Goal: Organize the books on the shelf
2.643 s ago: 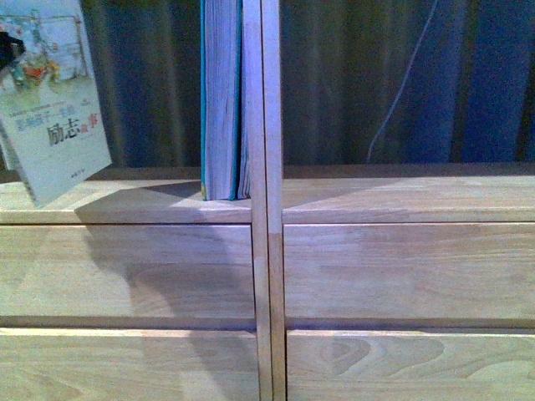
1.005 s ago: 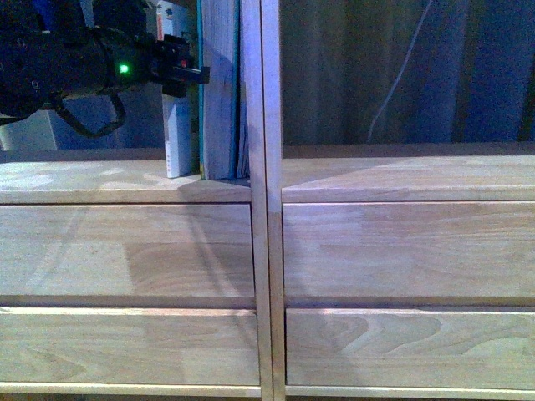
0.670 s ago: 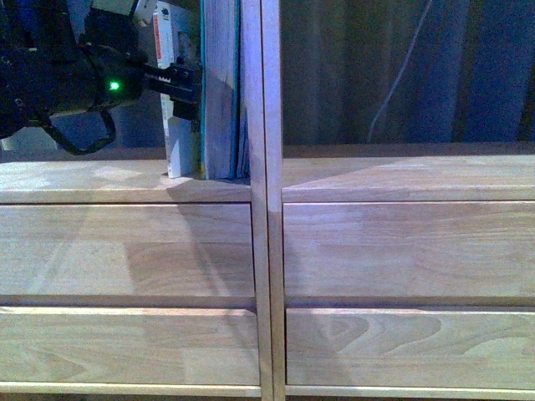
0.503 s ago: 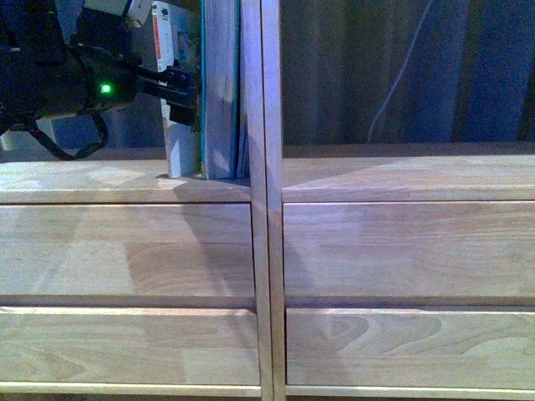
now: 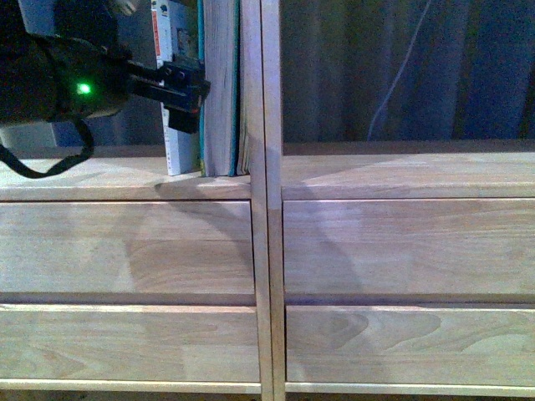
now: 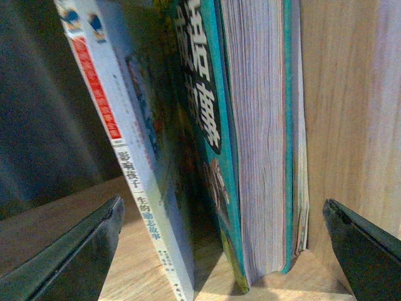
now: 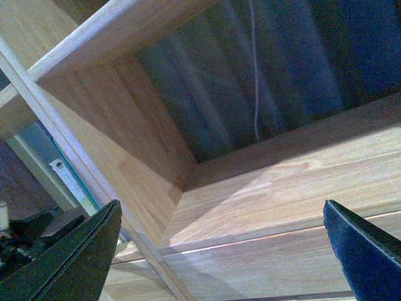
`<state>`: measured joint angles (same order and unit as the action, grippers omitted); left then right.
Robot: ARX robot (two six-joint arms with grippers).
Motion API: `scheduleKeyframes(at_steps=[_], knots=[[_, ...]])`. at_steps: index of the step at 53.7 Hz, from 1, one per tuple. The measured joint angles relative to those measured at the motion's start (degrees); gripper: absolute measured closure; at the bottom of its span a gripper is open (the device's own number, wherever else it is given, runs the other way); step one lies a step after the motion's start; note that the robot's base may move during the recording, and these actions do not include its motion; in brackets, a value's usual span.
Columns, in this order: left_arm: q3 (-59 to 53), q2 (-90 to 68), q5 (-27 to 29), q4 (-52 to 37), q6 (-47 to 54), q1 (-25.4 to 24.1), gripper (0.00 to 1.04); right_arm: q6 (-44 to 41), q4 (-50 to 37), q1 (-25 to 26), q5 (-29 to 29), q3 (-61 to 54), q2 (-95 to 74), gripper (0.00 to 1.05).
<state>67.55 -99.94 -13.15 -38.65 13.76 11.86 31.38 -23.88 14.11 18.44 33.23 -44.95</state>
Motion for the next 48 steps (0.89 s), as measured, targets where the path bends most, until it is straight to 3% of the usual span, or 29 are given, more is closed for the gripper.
scheduleKeyframes(at_steps=[12, 22, 37, 43, 48], knots=[[-15.2, 18.4, 2.0, -0.5, -2.7, 0.4, 0.07, 0.0, 0.0, 0.0, 0.0, 0.0, 0.0, 0.07], [-28.2, 36.4, 1.2, 4.9, -6.0, -2.2, 0.07, 0.0, 0.0, 0.0, 0.0, 0.0, 0.0, 0.07], [-40.9, 59.8, -2.8, 16.2, -11.3, -14.6, 0.07, 0.0, 0.0, 0.0, 0.0, 0.0, 0.0, 0.07], [-46.2, 69.1, -8.4, 22.5, -14.4, -21.9, 0.07, 0.0, 0.0, 0.0, 0.0, 0.0, 0.0, 0.07], [-47.6, 71.5, -9.4, 23.6, -15.6, -23.4, 0.07, 0.0, 0.0, 0.0, 0.0, 0.0, 0.0, 0.07]])
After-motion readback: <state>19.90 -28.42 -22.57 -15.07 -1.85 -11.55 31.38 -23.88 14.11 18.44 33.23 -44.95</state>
